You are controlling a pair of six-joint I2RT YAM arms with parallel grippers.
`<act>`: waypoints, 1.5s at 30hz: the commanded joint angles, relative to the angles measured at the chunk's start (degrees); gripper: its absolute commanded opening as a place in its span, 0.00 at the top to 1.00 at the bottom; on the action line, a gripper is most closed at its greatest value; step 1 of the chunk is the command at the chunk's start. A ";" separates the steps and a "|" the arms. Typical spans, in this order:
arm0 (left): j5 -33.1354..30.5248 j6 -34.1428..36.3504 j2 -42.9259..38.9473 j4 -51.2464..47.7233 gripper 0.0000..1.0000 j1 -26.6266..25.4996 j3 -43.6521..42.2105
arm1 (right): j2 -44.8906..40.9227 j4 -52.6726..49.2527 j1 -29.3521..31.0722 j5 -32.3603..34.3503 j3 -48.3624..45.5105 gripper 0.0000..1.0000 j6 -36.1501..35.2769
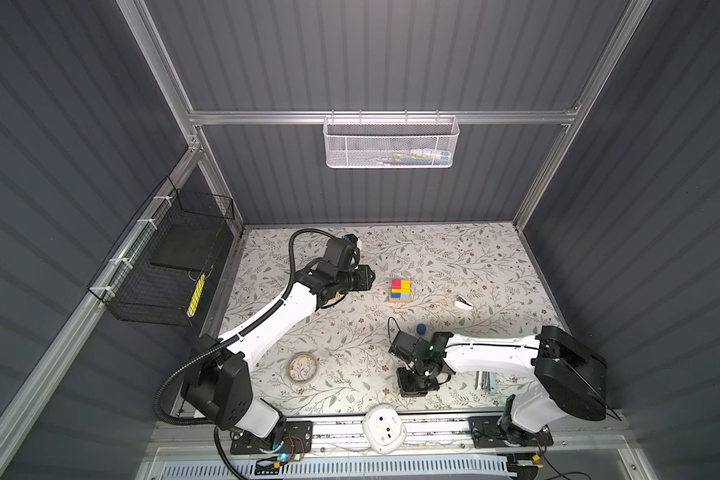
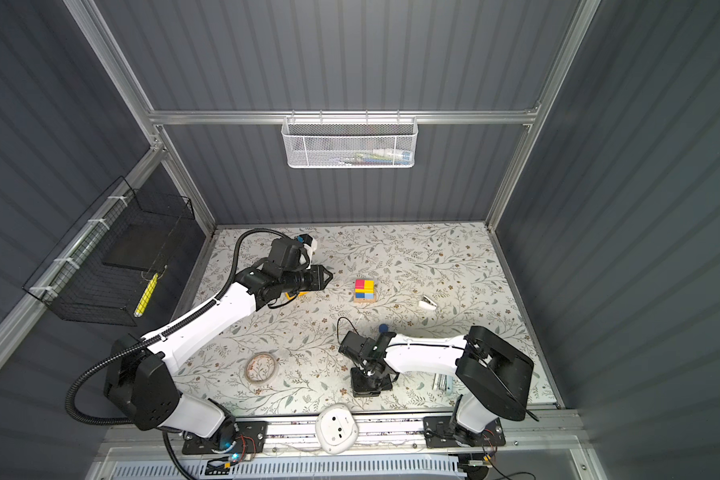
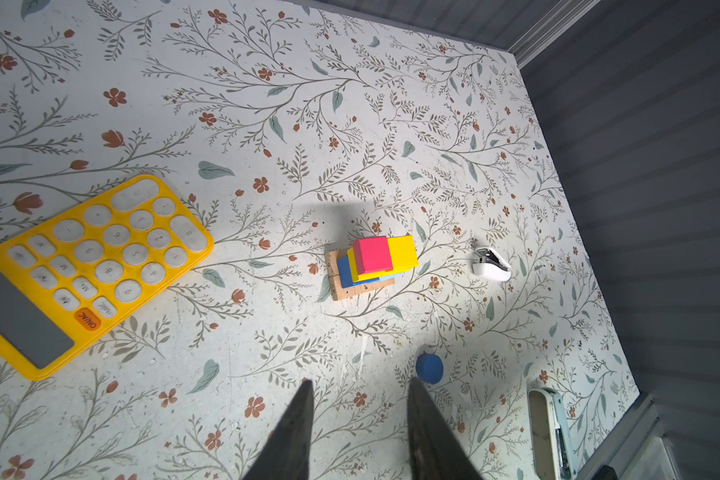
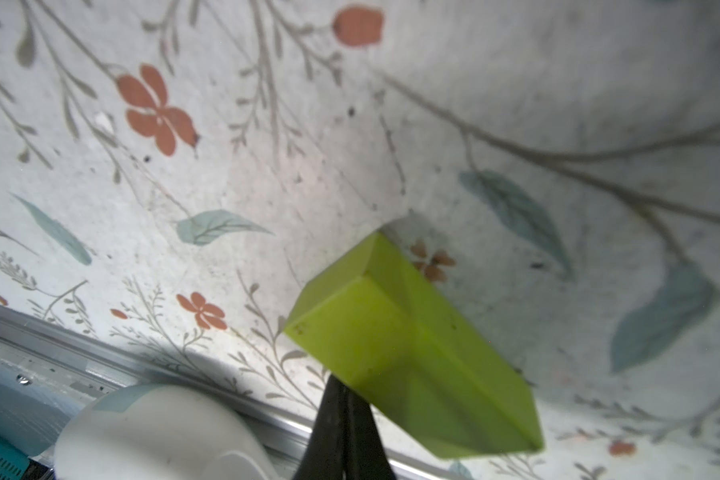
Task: Build the wood block tower
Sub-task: 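Lower the open right gripper over the lime-green block and align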
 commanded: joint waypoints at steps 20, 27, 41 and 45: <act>-2.16 0.60 1.64 -0.63 0.63 0.33 0.01 | -0.99 -5.97 -8.29 8.28 -2.03 1.00 -5.63; -2.79 0.78 1.96 -1.15 0.63 0.29 0.30 | -0.72 -5.61 -10.57 8.62 -0.98 1.00 -7.49; -3.51 1.48 0.65 -1.15 0.63 0.29 -0.51 | -10.15 -13.99 -8.38 13.02 1.35 0.43 -8.98; -3.80 1.67 0.65 -1.22 0.62 0.29 -0.62 | -9.21 -13.06 -8.28 13.90 1.86 0.29 -13.20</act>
